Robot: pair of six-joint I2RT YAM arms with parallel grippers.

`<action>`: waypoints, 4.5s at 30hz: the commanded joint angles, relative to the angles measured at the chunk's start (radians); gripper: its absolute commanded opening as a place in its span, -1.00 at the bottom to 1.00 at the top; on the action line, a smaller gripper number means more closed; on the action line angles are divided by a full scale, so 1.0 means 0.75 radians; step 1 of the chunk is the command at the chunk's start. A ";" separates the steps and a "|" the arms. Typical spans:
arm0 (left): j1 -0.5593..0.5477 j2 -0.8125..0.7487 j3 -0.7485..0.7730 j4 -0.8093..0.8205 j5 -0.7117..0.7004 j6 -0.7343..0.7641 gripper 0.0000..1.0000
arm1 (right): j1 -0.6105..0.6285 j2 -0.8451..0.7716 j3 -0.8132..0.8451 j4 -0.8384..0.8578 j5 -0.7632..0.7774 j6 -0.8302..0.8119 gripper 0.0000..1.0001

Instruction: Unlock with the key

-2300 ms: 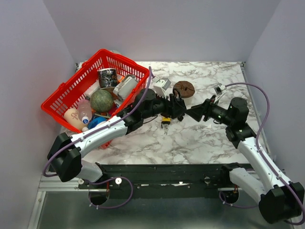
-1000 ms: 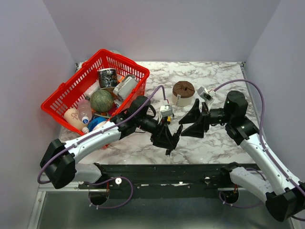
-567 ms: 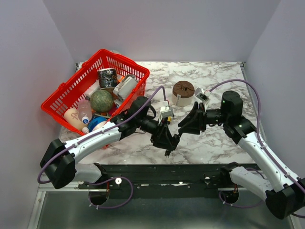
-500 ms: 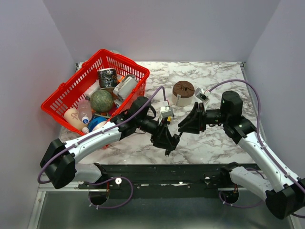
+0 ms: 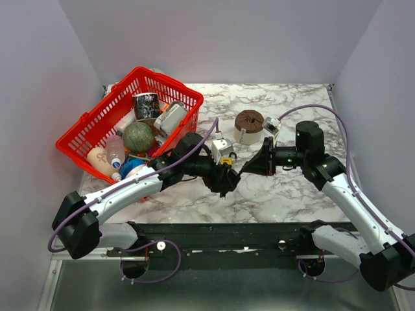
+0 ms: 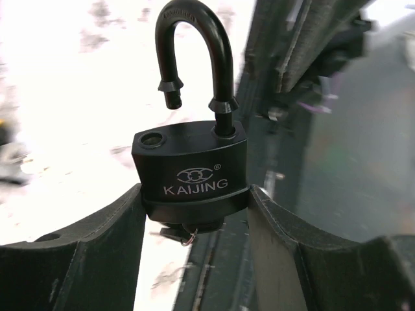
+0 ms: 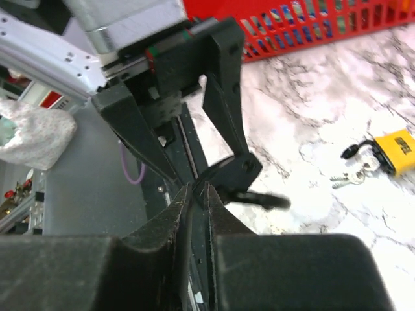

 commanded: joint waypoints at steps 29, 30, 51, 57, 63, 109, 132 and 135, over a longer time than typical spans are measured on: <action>-0.093 -0.107 0.048 -0.006 0.127 0.159 -1.00 | 0.009 -0.071 0.021 0.046 -0.008 -0.016 0.47; -0.093 -0.105 0.050 -0.006 0.137 0.159 -1.00 | 0.009 -0.071 0.009 0.060 -0.035 -0.008 0.47; -0.093 -0.181 0.013 0.019 -0.205 0.157 -1.00 | 0.011 -0.059 -0.034 -0.056 -0.084 0.005 -0.38; -0.103 -0.185 0.017 -0.006 -0.296 0.173 -1.00 | 0.011 -0.041 -0.020 -0.056 -0.072 0.015 -0.58; -0.150 -0.201 0.013 -0.044 -0.507 0.210 -1.00 | 0.009 -0.035 -0.014 -0.070 0.024 0.060 -0.94; -0.071 -0.030 -0.236 -0.243 -0.843 -0.675 -1.00 | -0.036 -0.235 -0.171 0.028 0.501 0.266 0.58; 0.155 0.416 -0.009 -0.245 -1.045 -0.667 -1.00 | -0.049 -0.460 -0.122 -0.095 0.636 0.205 0.58; 0.175 0.494 0.062 -0.269 -1.086 -0.645 -1.00 | -0.049 -0.487 -0.112 -0.132 0.656 0.181 0.58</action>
